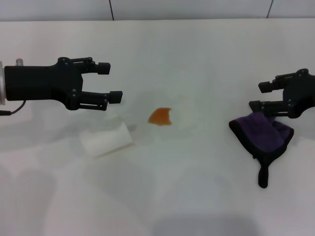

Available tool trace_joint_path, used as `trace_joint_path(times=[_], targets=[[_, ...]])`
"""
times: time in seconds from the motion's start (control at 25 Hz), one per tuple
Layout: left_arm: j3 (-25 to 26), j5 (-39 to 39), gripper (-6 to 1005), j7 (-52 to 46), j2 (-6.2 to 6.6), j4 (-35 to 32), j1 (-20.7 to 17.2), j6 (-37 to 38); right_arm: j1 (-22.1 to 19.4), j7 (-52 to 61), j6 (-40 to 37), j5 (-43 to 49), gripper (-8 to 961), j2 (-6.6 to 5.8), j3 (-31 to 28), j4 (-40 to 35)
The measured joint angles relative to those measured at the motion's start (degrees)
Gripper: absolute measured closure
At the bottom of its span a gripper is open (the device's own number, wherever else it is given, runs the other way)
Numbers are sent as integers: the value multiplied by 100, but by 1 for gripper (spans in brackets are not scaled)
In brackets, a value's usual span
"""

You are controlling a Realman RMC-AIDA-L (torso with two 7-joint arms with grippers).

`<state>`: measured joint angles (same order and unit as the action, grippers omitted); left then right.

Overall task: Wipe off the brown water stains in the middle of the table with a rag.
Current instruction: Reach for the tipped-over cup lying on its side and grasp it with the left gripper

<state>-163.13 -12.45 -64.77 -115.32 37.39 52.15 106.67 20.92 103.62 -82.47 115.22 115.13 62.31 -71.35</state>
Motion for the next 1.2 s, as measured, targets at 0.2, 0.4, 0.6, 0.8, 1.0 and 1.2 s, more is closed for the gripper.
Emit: trace_joint_path(times=[0.2,0.4,0.6,0.8,1.0,1.2], targets=[[4,-66,140,-101,15,9,-2,8,9,-6,19,-13,393,0,-20,4],[6,-68,140,-201,27,240,80,152,10,-8,21,-19,394,0,-23,-10],[2,46,140,-427,30,679,260,359,9,-8,21,-37,394,0,-29,-14],[0,701,140,-639,52,1031,589,456,8,-9,41,-57,394,0,-38,-3],[0,1556,141,-799,89,1309,1014,550,9,-9,83,-80,393,0,-27,2],[0,2164,141,-1015,140,1401,1338,583,9,-9,101,-115,393,0,-36,11]])
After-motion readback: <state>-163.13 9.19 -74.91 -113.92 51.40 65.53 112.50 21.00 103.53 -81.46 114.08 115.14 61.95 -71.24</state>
